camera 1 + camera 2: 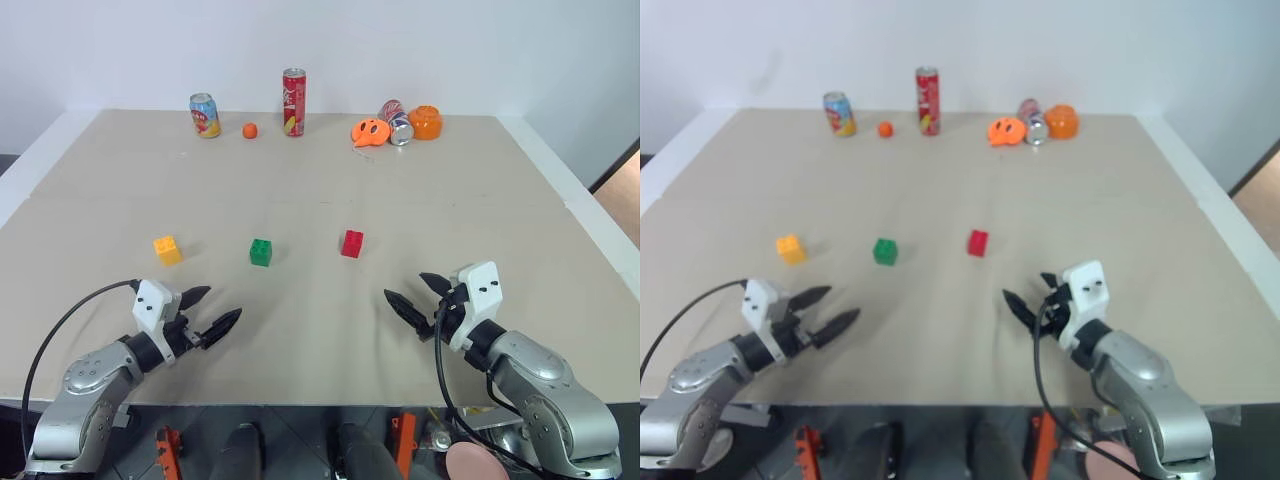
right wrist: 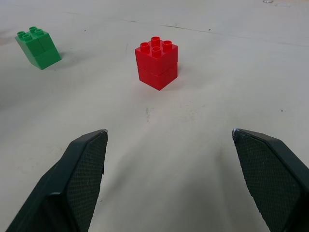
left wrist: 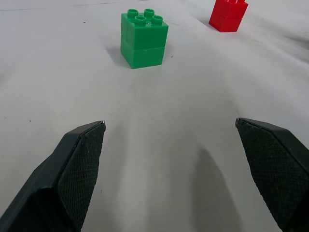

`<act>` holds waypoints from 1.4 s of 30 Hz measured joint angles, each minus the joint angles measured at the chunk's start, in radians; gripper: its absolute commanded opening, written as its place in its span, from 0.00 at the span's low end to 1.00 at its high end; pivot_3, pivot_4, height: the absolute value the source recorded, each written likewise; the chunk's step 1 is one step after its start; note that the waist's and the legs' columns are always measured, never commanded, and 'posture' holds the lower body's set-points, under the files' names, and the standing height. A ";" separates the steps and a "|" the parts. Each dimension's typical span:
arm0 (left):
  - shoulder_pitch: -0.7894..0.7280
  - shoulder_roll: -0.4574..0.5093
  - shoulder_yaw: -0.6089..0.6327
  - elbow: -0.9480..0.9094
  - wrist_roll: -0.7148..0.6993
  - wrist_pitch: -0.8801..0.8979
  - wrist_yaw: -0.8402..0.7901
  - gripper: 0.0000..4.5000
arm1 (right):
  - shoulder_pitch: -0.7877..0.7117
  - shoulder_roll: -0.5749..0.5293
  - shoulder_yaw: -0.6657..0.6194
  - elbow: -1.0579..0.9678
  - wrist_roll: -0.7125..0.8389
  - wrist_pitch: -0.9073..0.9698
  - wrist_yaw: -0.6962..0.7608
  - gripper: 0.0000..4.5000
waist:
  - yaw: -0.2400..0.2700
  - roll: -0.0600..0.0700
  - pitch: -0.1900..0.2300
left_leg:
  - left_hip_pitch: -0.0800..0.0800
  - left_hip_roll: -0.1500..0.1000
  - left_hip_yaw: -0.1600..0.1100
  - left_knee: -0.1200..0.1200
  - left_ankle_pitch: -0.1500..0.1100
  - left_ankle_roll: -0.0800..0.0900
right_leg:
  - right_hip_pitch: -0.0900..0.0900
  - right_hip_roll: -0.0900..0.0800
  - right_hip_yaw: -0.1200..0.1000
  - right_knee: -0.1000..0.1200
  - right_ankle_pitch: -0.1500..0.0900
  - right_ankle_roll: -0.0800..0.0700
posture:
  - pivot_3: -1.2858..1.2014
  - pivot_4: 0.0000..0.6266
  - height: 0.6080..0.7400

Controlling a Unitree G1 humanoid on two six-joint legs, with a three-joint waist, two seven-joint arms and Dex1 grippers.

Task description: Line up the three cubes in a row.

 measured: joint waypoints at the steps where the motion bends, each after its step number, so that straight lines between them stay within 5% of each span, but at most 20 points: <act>1: 0.000 0.000 0.000 0.000 0.000 0.000 0.000 1.00 | 0.000 0.000 0.000 0.000 0.000 0.000 0.000 0.95 | 0.000 0.000 0.000 | 0.000 0.000 0.000 0.000 0.000 0.000 | 0.000 0.000 0.000 0.000 0.000 0.000 | 0.52 0.24 1.00; 7: -0.175 -0.007 0.001 0.038 -0.039 -0.113 -0.129 1.00 | -0.201 -0.020 0.064 0.148 -0.067 -0.041 0.009 0.95 | 0.000 -0.001 -0.001 | -0.002 0.001 0.001 0.002 0.001 0.001 | -0.002 0.001 0.000 0.000 0.005 -0.001 | 0.52 0.24 1.00; 16: -0.160 0.031 -0.066 0.032 -0.035 -0.192 -0.314 1.00 | -0.316 0.029 0.140 0.311 -0.175 -0.033 -0.064 0.95 | -0.002 -0.002 -0.001 | -0.003 0.002 0.003 0.000 0.000 0.002 | -0.004 0.005 0.006 0.000 0.007 0.001 | 0.52 0.24 1.00; 31: -0.137 0.022 -0.129 0.023 0.001 -0.241 -0.306 1.00 | -0.395 0.083 0.312 0.322 -0.237 0.030 -0.041 0.95 | -0.002 -0.002 -0.001 | -0.002 0.003 0.003 0.001 0.000 0.003 | -0.004 0.007 0.007 0.001 0.007 0.000 | 0.52 0.24 1.00; 42: -0.123 0.013 -0.161 -0.001 0.014 -0.246 -0.283 1.00 | -0.560 0.198 0.316 0.497 -0.287 0.078 -0.111 0.95 | -0.002 -0.002 -0.001 | -0.002 0.004 0.004 0.001 0.000 0.003 | -0.004 0.008 0.008 0.002 0.008 0.000 | 0.52 0.24 1.00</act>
